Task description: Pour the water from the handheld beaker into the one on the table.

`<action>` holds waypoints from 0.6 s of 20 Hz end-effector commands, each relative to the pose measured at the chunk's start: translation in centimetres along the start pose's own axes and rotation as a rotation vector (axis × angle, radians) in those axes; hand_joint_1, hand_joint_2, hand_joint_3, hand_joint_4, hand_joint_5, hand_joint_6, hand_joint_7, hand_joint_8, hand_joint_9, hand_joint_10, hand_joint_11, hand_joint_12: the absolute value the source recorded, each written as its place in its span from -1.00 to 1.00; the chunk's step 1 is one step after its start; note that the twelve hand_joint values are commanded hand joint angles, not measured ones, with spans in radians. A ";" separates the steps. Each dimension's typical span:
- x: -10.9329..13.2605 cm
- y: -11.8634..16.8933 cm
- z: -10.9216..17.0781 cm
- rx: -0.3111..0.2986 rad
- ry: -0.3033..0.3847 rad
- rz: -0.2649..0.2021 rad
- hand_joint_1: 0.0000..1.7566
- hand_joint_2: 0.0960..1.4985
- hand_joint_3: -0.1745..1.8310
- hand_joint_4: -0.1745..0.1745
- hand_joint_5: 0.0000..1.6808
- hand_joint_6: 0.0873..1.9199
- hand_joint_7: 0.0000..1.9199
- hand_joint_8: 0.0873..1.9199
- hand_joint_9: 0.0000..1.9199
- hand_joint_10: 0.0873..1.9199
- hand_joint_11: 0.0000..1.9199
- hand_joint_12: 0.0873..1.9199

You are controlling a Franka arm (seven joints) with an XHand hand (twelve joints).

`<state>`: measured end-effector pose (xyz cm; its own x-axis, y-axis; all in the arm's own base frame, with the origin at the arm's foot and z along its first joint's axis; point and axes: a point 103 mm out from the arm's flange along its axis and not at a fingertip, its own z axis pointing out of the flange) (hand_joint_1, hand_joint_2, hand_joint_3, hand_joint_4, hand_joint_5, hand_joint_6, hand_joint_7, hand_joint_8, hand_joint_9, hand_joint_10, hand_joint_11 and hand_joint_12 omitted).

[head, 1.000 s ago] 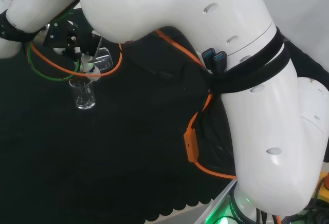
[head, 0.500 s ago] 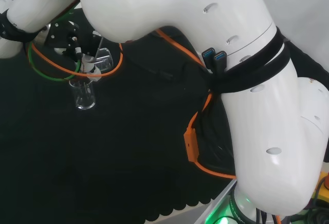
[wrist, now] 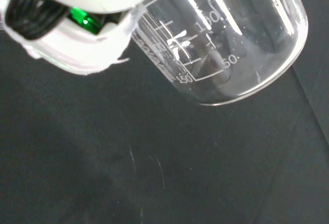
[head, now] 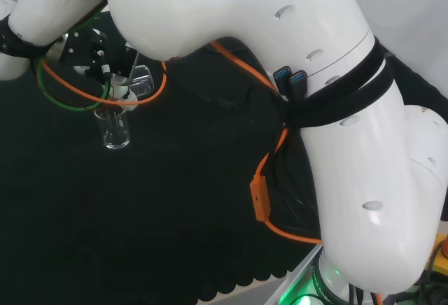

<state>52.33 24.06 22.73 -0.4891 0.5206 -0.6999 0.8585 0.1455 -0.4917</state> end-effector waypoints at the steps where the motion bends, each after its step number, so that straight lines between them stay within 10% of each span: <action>1: -0.6 0.0 -0.1 -0.038 0.041 -0.007 0.30 -0.22 -0.19 1.00 0.60 -0.50 0.79 -1.00 0.64 -1.00 0.13 -0.09; 12: -2.3 -1.2 1.2 -0.129 0.167 0.002 0.30 -0.22 -0.18 1.00 0.60 -0.50 0.79 -1.00 0.64 -1.00 0.13 -0.09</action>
<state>52.36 22.58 23.59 -0.4815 0.5813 -0.6559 0.8669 0.2060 -0.4539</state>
